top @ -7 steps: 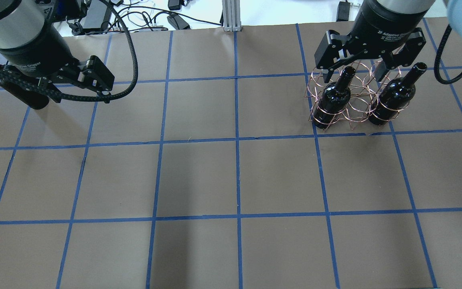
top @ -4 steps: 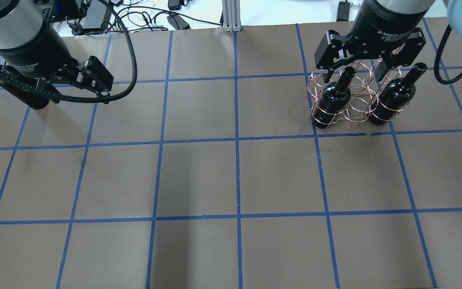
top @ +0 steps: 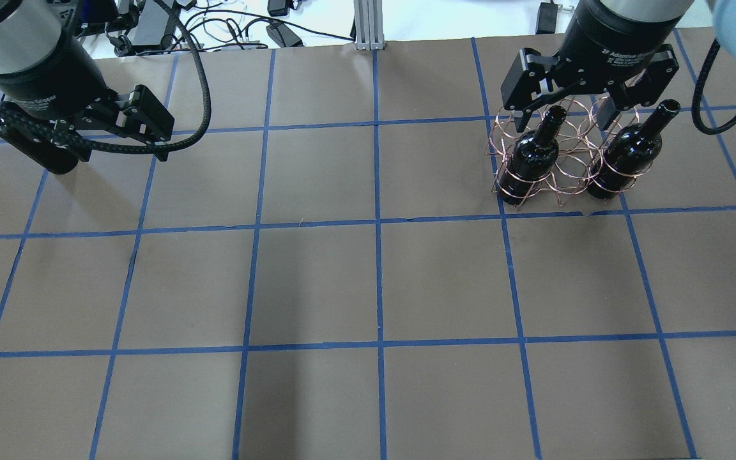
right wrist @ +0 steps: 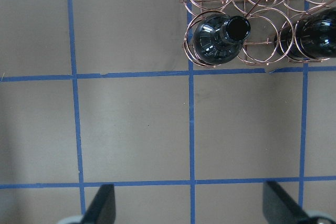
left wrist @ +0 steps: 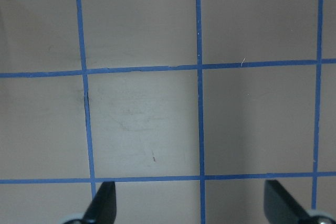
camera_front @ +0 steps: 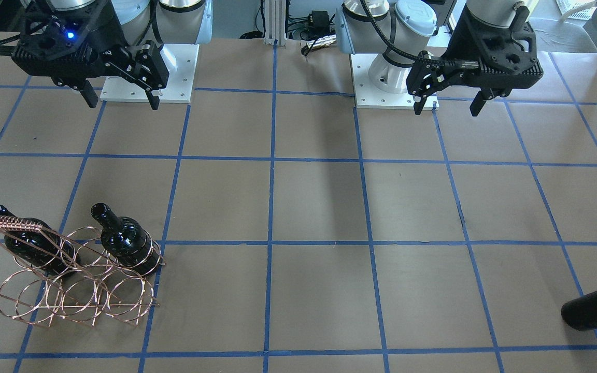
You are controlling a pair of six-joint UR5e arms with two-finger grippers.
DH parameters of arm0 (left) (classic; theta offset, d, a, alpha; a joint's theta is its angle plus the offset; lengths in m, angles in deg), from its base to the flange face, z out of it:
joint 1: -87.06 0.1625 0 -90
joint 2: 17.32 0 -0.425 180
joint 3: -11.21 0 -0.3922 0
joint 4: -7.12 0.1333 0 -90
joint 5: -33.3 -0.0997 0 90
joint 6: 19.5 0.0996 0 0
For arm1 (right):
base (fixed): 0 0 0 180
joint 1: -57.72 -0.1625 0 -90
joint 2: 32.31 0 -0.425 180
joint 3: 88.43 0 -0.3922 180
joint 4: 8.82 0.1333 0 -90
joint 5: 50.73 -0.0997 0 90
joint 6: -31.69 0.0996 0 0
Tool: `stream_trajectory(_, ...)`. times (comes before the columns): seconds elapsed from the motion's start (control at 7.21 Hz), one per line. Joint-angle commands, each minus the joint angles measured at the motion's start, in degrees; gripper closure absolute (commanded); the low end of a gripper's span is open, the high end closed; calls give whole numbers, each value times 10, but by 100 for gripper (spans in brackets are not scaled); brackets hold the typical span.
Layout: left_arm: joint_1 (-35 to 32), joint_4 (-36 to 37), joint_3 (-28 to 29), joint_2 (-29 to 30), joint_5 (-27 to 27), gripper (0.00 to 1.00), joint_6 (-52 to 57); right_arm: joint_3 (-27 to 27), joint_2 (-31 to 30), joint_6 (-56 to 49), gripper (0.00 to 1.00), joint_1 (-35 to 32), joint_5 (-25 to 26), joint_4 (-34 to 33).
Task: Place wine into wine basket
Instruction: 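Move the left gripper toward the black wine bottle at the far edge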
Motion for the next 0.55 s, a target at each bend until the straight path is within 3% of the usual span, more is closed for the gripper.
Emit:
stream_trajectory(0.0, 14, 1, 6, 1, 1, 0, -2, 0, 1, 0, 0, 0, 0, 0)
stream_trajectory(0.42, 72, 20, 8, 22, 4, 0, 5, 0, 1, 0, 0, -1, 0, 0)
